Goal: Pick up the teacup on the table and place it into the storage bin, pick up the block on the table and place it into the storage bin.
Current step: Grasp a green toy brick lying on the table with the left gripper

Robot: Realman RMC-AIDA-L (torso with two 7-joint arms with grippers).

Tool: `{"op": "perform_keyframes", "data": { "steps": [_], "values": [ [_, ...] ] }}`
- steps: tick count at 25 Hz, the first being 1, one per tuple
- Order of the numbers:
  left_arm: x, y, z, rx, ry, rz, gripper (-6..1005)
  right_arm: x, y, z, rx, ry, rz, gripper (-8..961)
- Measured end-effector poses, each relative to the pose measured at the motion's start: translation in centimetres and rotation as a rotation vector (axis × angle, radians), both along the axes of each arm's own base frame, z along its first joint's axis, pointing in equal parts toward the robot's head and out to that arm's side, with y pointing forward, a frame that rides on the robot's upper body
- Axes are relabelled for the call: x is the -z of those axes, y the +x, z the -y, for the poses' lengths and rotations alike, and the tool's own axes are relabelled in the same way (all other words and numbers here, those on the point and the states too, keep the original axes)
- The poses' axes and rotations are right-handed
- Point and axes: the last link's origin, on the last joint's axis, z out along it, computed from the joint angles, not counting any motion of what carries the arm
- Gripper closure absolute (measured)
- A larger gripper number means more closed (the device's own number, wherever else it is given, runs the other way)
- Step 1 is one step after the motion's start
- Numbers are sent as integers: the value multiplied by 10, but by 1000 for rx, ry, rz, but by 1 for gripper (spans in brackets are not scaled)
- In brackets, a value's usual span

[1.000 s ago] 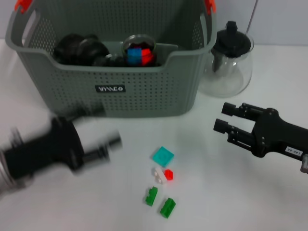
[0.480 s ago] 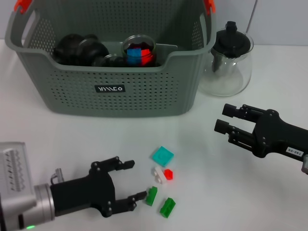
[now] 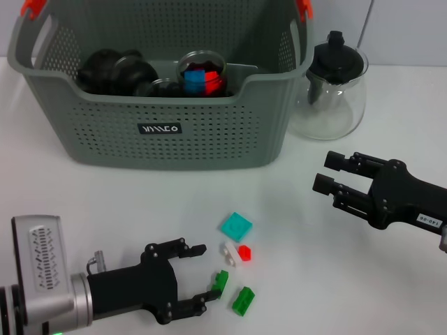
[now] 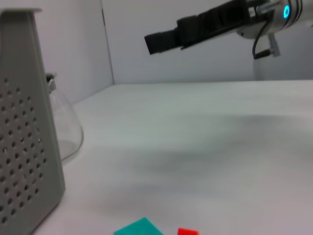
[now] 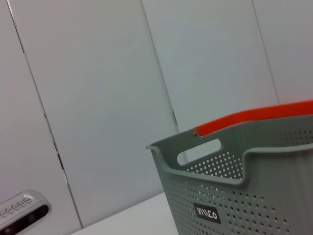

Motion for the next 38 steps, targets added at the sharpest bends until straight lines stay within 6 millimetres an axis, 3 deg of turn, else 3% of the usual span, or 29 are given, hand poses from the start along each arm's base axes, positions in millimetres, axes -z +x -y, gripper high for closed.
{"op": "perform_keyframes", "data": {
  "steps": [14, 20, 38],
  "values": [
    [7, 0, -1, 4, 7, -24, 289, -1, 1, 0, 2, 1, 1, 396],
    [0, -4, -4, -8, 39, -18, 293, -2, 2, 1, 7, 4, 1, 396],
    [5, 5, 3, 13, 4, 34, 316, -1, 2, 1, 8, 3, 3, 395]
  ]
}}
